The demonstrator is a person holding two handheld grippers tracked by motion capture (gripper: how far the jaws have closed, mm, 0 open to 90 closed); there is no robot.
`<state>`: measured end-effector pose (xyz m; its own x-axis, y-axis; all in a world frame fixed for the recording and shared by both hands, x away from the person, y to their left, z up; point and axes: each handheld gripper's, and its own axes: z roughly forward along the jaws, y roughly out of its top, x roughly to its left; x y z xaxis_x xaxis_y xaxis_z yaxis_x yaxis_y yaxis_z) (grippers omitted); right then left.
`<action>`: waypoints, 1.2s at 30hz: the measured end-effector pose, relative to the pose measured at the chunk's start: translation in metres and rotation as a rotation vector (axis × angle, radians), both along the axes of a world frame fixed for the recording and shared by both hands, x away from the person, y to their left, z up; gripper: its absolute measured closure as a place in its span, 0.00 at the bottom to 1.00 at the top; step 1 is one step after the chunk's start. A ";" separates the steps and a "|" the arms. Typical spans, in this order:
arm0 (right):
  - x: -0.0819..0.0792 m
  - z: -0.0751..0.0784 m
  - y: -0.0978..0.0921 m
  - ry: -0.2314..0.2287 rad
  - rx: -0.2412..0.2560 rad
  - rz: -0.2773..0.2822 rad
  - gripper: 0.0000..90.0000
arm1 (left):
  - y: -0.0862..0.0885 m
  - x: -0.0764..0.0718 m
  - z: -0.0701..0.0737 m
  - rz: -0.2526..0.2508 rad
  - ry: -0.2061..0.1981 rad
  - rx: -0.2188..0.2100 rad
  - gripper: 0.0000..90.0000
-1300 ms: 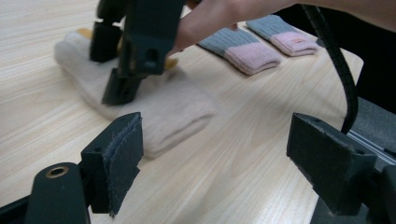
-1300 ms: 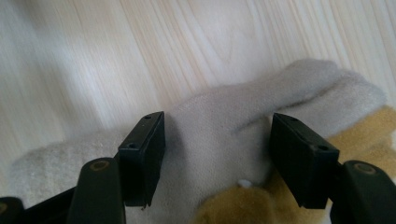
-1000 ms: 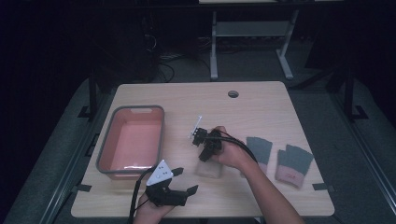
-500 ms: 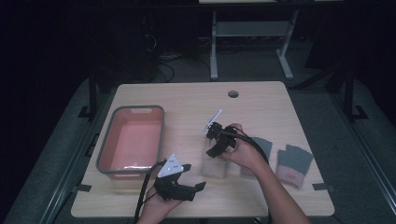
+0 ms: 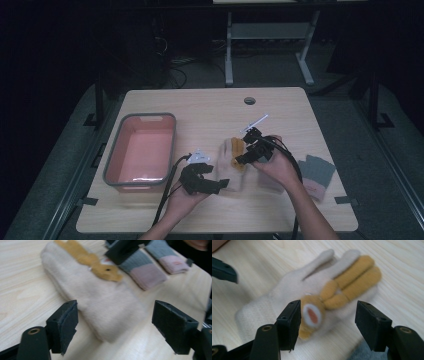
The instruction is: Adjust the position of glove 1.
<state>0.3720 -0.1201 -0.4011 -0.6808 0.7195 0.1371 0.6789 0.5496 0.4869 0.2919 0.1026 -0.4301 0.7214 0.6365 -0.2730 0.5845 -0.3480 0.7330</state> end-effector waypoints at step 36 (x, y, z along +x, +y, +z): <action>-0.011 -0.047 -0.006 0.214 0.199 -0.120 0.50 | -0.017 0.033 -0.027 0.016 0.250 0.074 0.50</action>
<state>0.3605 -0.1264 -0.4484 -0.5334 0.7373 0.4146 0.8317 0.3677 0.4160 0.3251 0.0859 -0.4568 0.6269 0.6725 -0.3934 0.7501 -0.3844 0.5382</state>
